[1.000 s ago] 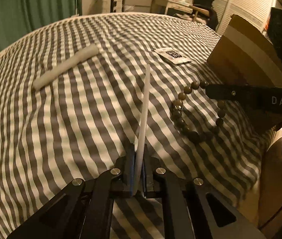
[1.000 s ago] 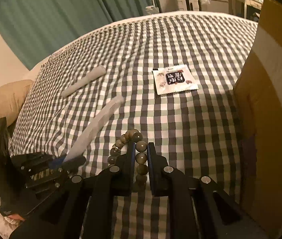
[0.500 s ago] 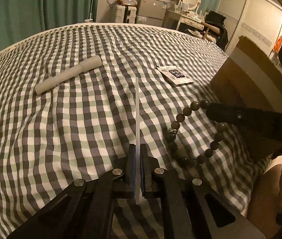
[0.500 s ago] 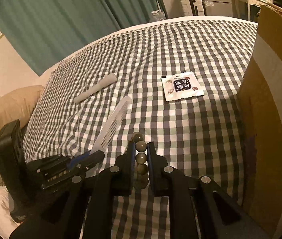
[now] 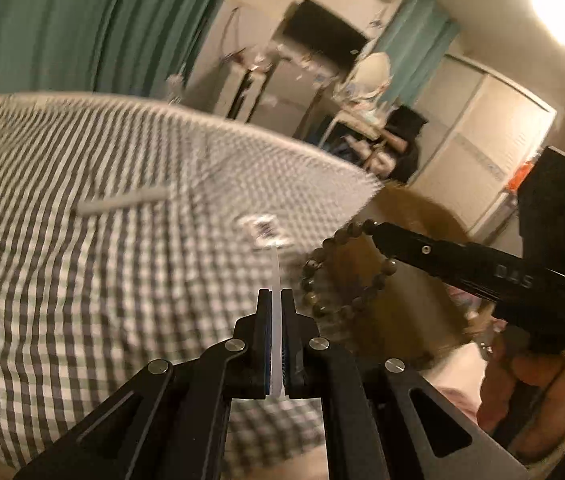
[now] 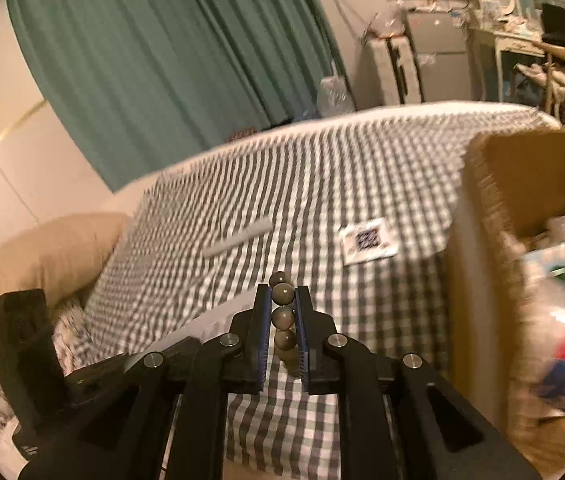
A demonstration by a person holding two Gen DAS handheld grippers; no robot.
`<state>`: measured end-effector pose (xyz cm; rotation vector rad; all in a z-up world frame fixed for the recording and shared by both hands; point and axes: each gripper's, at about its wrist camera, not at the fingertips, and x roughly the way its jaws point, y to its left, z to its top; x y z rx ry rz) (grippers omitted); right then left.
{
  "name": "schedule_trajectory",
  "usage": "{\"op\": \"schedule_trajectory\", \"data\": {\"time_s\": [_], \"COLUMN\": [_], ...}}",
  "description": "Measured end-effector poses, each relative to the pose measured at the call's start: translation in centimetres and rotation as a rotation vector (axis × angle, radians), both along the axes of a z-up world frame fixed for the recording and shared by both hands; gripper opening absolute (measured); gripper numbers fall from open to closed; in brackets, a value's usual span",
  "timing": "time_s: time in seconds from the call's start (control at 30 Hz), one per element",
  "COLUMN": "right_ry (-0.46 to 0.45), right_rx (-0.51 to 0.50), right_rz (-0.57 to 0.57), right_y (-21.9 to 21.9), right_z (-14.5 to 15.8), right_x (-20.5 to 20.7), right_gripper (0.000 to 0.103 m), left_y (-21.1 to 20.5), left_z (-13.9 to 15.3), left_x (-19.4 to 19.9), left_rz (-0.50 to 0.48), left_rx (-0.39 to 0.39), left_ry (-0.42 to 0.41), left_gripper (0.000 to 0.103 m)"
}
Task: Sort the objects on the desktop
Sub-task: 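Carry the comb and bracelet into the cardboard box and release, then move both tools back over the white sachet and white foam tube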
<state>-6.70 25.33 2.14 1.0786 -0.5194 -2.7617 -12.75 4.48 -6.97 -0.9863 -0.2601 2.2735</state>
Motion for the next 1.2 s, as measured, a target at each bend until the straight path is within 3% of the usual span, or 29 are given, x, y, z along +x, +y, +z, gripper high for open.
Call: {"op": "schedule_trajectory", "data": {"time_s": [0.27, 0.4, 0.53, 0.6, 0.67, 0.7, 0.77, 0.8, 0.83, 0.97, 1.2], "right_ry": [0.106, 0.103, 0.048, 0.022, 0.032, 0.043, 0.049, 0.045, 0.042, 0.057, 0.165], "right_rx": [0.099, 0.092, 0.08, 0.101, 0.093, 0.088, 0.085, 0.085, 0.081, 0.049, -0.022], "right_rz": [-0.187, -0.269, -0.328, -0.39, -0.443, -0.455, -0.481, -0.486, -0.488, -0.472, -0.345], "right_y": [7.5, 10.9, 14.0, 15.9, 17.3, 17.7, 18.4, 18.7, 18.9, 18.8, 13.6], "right_z": [6.7, 6.3, 4.4, 3.6, 3.3, 3.2, 3.0, 2.8, 2.7, 2.5, 3.8], "right_x": [5.1, 6.2, 5.7, 5.7, 6.0, 6.2, 6.4, 6.3, 6.3, 7.0, 7.0], "right_gripper": [0.011, 0.011, 0.012, 0.024, 0.071, 0.076, 0.077, 0.077, 0.077, 0.077, 0.081], "left_y": [7.7, 14.6, 21.4, 24.5, 25.8, 26.1, 26.1, 25.4, 24.8, 21.4, 9.9], "left_z": [7.4, 9.1, 8.2, 7.2, 6.5, 6.3, 5.9, 5.9, 6.1, 7.1, 7.2], "left_x": [2.5, 3.0, 2.6, 2.1, 1.9, 1.7, 1.3, 1.4, 1.2, 0.9, 0.2], "left_rz": [-0.159, -0.234, -0.295, -0.293, -0.278, -0.262, -0.228, -0.205, -0.174, -0.074, 0.234], "left_rx": [0.075, 0.042, 0.004, -0.086, -0.139, -0.154, -0.185, -0.197, -0.186, -0.122, -0.192], "left_ry": [0.113, 0.152, 0.127, 0.133, 0.144, 0.147, 0.143, 0.14, 0.144, 0.14, 0.135], "left_gripper": [0.003, 0.003, 0.003, 0.003, 0.006, 0.012, 0.042, 0.069, 0.082, 0.097, 0.103]}}
